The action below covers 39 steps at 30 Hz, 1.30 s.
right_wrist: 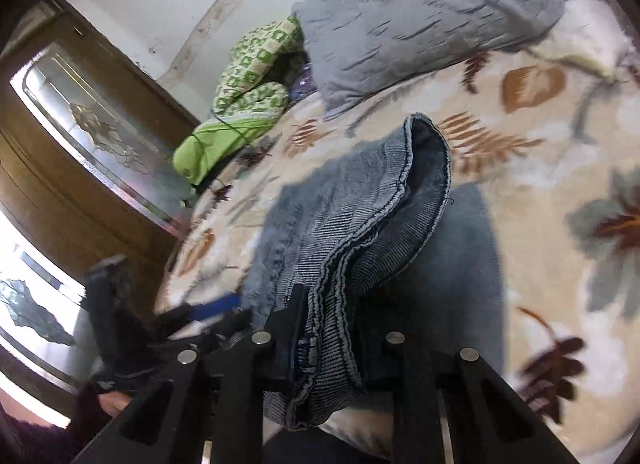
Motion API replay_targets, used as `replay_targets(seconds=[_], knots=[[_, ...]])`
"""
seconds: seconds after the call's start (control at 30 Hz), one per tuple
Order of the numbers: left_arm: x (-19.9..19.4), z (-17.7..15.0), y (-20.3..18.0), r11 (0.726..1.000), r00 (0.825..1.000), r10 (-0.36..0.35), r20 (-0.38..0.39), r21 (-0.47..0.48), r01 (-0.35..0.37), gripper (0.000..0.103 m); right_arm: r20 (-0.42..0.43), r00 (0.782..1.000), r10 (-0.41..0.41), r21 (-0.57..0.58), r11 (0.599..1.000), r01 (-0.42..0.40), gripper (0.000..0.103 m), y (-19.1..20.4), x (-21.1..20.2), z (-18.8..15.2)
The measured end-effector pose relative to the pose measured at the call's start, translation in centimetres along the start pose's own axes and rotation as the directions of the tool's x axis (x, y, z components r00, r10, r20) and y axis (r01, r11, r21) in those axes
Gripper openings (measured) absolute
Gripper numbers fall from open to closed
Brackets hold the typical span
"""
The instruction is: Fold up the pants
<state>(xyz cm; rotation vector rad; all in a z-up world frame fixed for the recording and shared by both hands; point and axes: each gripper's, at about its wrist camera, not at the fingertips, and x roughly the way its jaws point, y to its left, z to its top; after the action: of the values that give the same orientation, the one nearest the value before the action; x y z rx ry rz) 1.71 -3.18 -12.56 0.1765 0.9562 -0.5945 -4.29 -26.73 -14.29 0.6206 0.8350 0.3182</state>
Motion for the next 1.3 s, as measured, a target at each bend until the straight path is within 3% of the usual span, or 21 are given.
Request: replay_targets(seconds=[0.1,0.17,0.23,0.3,0.4,0.5,0.73,0.87,0.9,1.0,1.07,1.17,1.3], knots=[[2.0,-0.2,-1.2,0.999,0.999,0.021,-0.049,0.029,-0.019,0.062,-0.100,0.994,-0.044,0.102,0.993,0.054,0.024,-4.1,2.1,-0.8],[2.2,0.0,-1.2,0.999,0.998,0.030,-0.056,0.027,-0.029,0.062,-0.106,0.994,-0.032,0.159,0.986,0.049,0.029,-5.7,2.9,-1.2],[1.7,0.6,-0.9,1.000,0.998,0.025,-0.059,0.018,-0.024,0.062,-0.077,0.997,0.011,0.219,0.976,0.006,0.030,-6.6,2.5,-1.2],[0.7,1.5,-0.2,0.999,0.999,0.034,-0.030,-0.008,-0.034,0.063,-0.040,0.999,-0.010,0.224,0.974,0.019,0.037,-6.8,1.3,-0.5],[-0.6,2.6,0.7,0.999,0.999,0.047,0.022,-0.028,-0.046,0.069,0.075,0.997,-0.032,0.231,0.973,0.014,0.038,-7.0,-1.2,1.5],[0.0,3.8,1.1,0.997,0.997,0.072,0.032,-0.036,-0.070,0.069,0.131,0.991,-0.013,0.218,0.976,-0.016,0.050,-5.9,-2.0,3.3],[5.3,5.1,1.4,0.989,0.987,0.140,-0.077,-0.042,-0.143,0.069,0.059,0.998,-0.006,0.158,0.987,-0.003,0.050,-2.9,4.0,5.1],[7.3,4.3,2.5,0.983,0.982,0.146,-0.123,-0.092,-0.158,0.084,-0.082,0.992,-0.095,0.173,0.979,0.108,0.051,-4.6,9.5,4.5],[7.8,4.1,3.1,0.982,0.983,0.126,-0.136,-0.123,-0.143,0.086,-0.082,0.992,-0.095,0.188,0.976,0.109,0.051,-5.0,10.1,4.3],[8.6,4.1,3.5,0.979,0.981,0.124,-0.149,-0.140,-0.146,0.095,-0.093,0.990,-0.110,0.190,0.974,0.126,0.051,-5.1,10.4,4.9],[8.6,4.2,3.3,0.978,0.978,0.141,-0.155,-0.129,-0.162,0.096,-0.113,0.984,-0.137,0.168,0.974,0.155,0.051,-4.7,10.7,5.1],[7.4,3.7,3.5,0.978,0.979,0.130,-0.155,-0.145,-0.153,0.095,-0.103,0.990,-0.100,0.209,0.971,0.120,0.051,-5.0,9.9,5.2],[4.1,1.9,3.2,0.978,0.980,0.174,-0.098,-0.096,-0.184,0.095,-0.063,0.996,-0.069,0.208,0.975,0.080,0.051,-4.6,6.9,4.1]])
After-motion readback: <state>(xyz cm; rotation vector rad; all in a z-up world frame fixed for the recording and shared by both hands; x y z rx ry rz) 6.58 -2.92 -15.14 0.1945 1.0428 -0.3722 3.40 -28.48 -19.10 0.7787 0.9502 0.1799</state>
